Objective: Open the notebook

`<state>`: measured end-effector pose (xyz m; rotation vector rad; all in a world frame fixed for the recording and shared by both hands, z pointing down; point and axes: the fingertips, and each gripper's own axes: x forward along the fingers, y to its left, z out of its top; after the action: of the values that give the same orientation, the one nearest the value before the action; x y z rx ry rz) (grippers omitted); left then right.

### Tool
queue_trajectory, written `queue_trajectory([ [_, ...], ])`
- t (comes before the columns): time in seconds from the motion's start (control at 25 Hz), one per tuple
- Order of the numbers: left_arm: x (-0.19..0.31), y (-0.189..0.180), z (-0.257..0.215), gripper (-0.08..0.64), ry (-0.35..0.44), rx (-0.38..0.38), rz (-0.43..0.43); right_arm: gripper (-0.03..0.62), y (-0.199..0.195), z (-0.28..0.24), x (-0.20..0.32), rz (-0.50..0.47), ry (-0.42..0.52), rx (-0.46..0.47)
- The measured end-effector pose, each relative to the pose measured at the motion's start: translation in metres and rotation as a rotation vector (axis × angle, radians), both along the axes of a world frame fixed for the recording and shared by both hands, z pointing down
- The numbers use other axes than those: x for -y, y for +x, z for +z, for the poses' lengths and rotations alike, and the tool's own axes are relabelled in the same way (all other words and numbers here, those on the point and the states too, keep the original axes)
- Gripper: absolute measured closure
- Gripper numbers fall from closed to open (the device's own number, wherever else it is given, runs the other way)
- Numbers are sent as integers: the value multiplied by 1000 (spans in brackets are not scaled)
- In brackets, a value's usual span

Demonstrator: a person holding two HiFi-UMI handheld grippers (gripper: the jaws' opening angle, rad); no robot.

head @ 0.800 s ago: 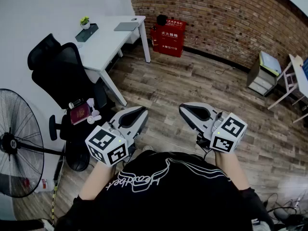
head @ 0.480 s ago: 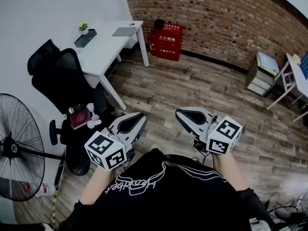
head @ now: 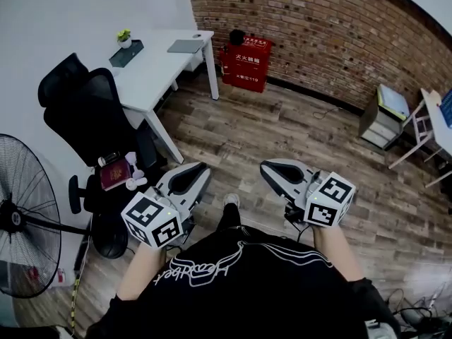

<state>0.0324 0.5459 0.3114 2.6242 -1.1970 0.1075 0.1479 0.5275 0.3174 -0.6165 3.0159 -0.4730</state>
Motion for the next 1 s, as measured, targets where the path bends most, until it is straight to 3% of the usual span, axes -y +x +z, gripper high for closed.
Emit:
queue_trajectory([
  [0.08,10,1,-1,503,11,-20,19,594,0,4,12,4,-16,5],
  [0.16,25,-2,2,457,7,-27,21,594,-3,11,29,6,-38,17],
  [0.36,84,-31,24,378,-33,-7,-35,594,-26,29,87,1,-72,16],
  [0.6,190,-74,46,333,-92,-45,-94,594,-55,49,180,3,-131,9],
  [0.8,291,-101,70,308,-140,-30,-130,594,-74,57,276,-1,-174,-17],
  [1.0,382,-129,86,298,-193,-49,-157,594,-115,69,370,-38,-197,-64],
])
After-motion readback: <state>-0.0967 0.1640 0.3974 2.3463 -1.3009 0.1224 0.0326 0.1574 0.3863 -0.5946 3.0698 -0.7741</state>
